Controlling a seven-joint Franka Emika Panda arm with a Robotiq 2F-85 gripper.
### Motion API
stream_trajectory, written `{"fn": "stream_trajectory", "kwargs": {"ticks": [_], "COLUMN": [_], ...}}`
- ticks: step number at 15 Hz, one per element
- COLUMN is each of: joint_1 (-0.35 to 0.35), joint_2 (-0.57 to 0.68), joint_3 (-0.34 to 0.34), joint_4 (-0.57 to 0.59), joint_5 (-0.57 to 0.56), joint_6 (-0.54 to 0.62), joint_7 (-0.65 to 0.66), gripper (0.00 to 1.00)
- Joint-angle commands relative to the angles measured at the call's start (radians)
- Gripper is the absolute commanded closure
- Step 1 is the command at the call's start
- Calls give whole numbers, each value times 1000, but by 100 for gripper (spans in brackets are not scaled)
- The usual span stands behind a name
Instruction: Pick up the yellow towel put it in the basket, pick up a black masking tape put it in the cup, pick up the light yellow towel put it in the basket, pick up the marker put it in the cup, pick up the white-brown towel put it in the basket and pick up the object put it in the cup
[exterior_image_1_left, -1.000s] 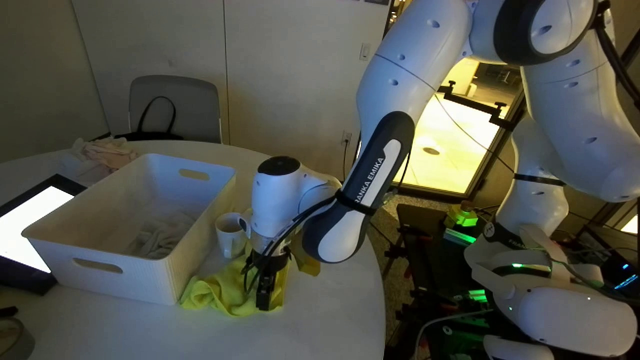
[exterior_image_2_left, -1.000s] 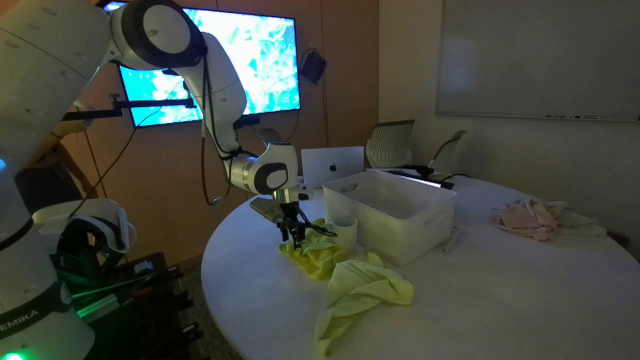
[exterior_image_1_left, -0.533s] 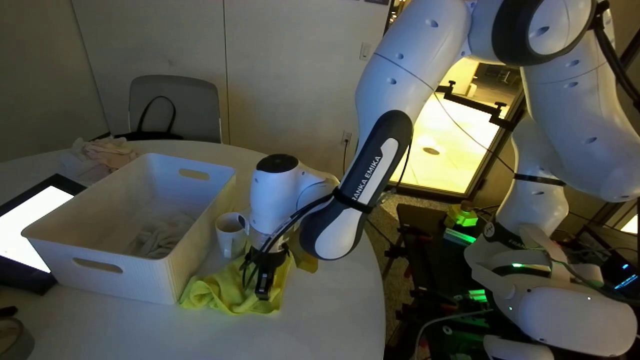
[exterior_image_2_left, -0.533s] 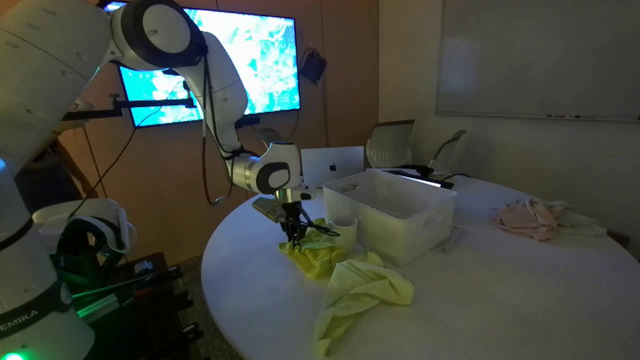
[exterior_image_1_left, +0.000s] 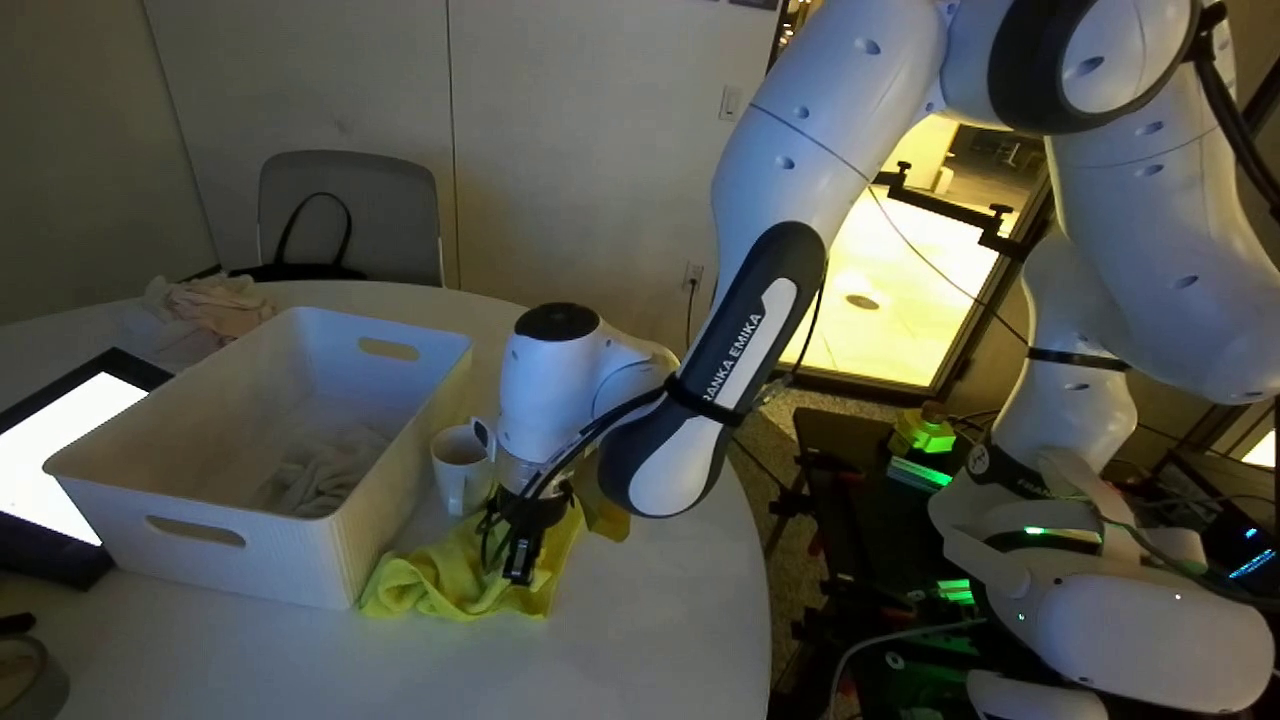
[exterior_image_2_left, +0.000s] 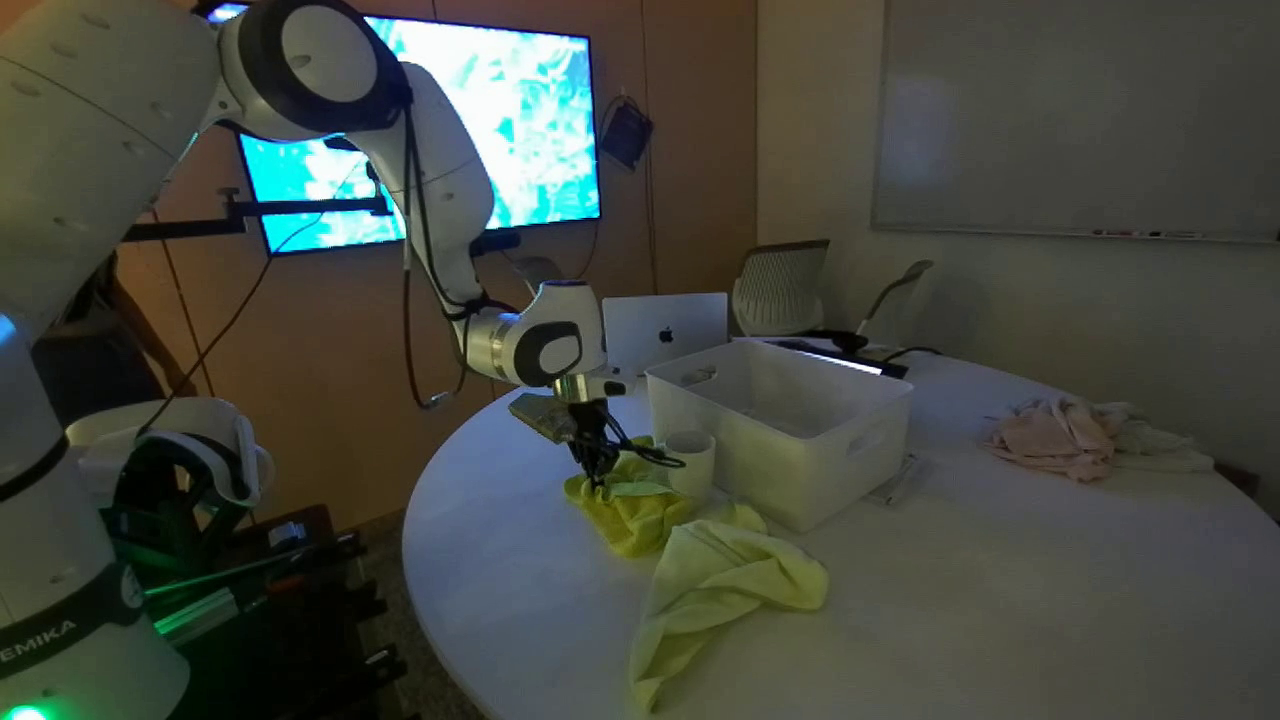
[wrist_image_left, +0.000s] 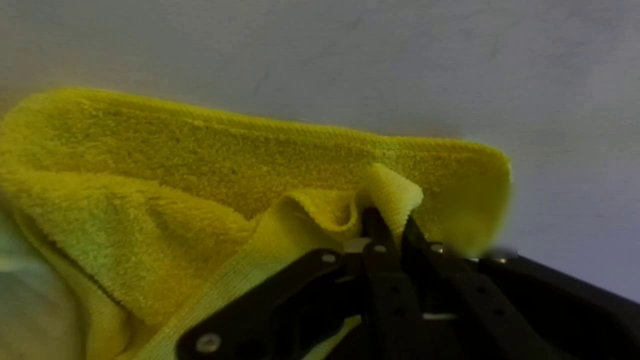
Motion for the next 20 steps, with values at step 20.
{"fn": "stream_trajectory", "kwargs": {"ticks": [20], "joint_1": [951], "joint_2": [-230], "joint_3": [-1050], "joint_4": [-295], "joint_5": [18], "joint_6": [388], "joint_7": [317], "gripper": [98]}}
